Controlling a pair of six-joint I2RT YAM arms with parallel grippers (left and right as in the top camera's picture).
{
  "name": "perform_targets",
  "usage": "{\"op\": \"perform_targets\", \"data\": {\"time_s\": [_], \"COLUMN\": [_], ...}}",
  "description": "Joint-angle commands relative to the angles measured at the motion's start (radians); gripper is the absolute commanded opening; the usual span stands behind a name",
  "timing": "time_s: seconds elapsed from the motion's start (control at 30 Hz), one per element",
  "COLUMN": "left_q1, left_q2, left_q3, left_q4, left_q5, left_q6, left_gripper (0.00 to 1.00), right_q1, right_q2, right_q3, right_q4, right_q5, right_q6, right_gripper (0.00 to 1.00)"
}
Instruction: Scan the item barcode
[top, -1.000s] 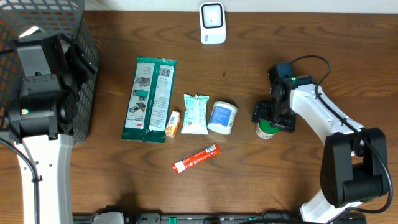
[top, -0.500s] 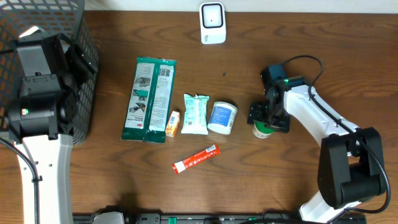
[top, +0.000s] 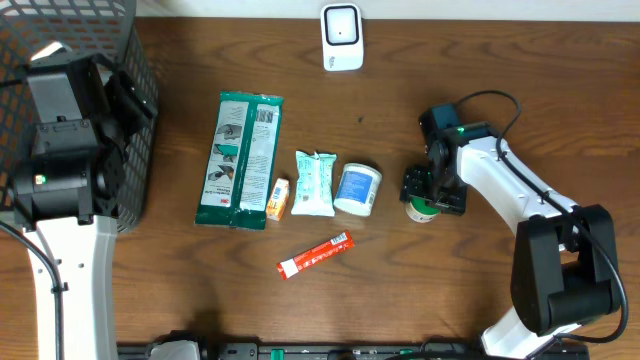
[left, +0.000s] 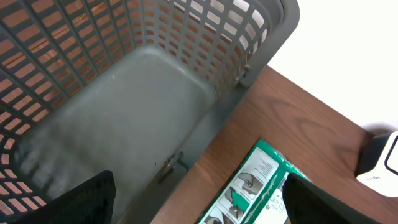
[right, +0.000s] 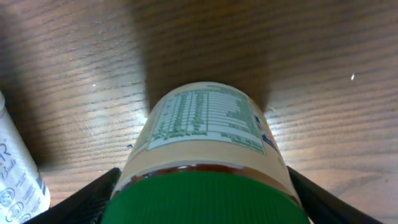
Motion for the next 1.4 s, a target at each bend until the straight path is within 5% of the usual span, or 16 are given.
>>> {"op": "perform_targets", "data": {"time_s": [0.0, 0.4, 0.7, 1.0, 1.37], "left_q1": [0.003, 0.003, 0.003, 0.003, 0.003], "left_q2": [0.002, 0.002, 0.002, 0.002, 0.002], "left_q3": [0.004, 0.004, 0.004, 0.004, 0.004], "left_q4": [-0.001, -0.001, -0.001, -0.001, -0.001], "left_q5": [-0.009, -0.009, -0.009, -0.009, -0.009], "left_q6": [0.002, 0.002, 0.002, 0.002, 0.002], "left_gripper": [0.84, 0.84, 0.84, 0.84, 0.84], "right_q1": [0.004, 0.004, 0.000, 0.000, 0.003], "right_q2": [0.004, 0.004, 0.003, 0.004, 0.005], "right_q3": [-0.002, -0.002, 0.095, 0.185, 0.101], "right_q4": [0.010, 0.084, -0.032, -0.176, -0.089], "right_q5": [0.003, 0.029, 0.029, 0.017, 0.017], "right_q6": [-0.091, -0.247, -0.261, -0.234, -0.159], "right_gripper": [0.73, 0.75, 0.99, 0.99, 0.99]}}
